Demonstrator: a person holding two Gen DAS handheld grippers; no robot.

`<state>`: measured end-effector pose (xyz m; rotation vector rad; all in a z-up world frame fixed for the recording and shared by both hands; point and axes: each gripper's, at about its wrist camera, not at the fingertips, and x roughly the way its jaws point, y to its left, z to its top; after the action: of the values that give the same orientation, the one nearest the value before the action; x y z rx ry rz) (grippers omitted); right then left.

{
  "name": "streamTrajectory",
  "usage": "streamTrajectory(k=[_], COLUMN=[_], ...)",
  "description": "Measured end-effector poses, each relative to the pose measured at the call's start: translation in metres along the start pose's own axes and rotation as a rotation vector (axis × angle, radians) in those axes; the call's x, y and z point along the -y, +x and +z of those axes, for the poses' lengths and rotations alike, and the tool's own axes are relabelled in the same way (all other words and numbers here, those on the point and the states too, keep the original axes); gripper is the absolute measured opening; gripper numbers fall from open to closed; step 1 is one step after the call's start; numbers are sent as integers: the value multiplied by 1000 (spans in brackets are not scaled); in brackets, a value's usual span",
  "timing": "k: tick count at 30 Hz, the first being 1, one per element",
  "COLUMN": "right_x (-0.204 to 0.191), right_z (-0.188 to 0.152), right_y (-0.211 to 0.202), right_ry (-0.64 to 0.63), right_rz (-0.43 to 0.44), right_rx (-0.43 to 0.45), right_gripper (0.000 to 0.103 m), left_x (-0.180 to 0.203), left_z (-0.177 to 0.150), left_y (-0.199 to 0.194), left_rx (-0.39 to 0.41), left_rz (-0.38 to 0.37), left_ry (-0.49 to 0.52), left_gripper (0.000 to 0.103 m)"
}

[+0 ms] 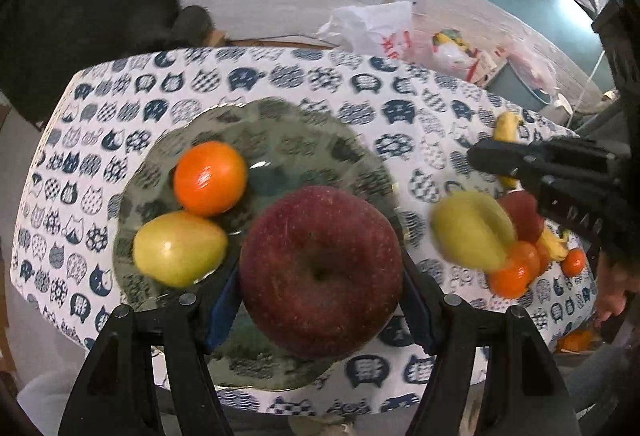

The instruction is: Organize fruits

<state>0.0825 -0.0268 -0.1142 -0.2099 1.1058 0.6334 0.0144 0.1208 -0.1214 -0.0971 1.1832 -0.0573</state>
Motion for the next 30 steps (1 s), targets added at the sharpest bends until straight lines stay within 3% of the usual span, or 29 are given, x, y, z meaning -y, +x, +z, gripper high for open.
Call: streamTrajectory(k=[2,5,8,15,19,22,25,30], right_x=[4,10,16,35,39,39,40,40], right_z=[0,-8,-16,-34,-44,-49,-53,-62], right_y=[7,19,21,8,10,7,5,1], right_ry=[35,85,96,163,184,175,176,179], right_rz=[30,40,32,25,26,-3,-15,-34], right_rx=[-42,-98,-115,-152,-191,-202,-203,-232], right_gripper=[9,22,24,59,61,67,68,67], left_x=[-7,-15,-19,-22,-18,-16,-14,-7], left_z=[-4,-9,-13,-19,-17,-13,-13,-16], left_y=[7,18,28,43,38,27,22,14], left_rx=[-20,-59,-101,-183,-161,-137,-124,-106], left_rz=[4,0,14,30,76,66,79,82], left_ry=[-8,-23,-37,-59,-41,-35,-41,-11], left_gripper=[72,72,72,72,72,73,82,82])
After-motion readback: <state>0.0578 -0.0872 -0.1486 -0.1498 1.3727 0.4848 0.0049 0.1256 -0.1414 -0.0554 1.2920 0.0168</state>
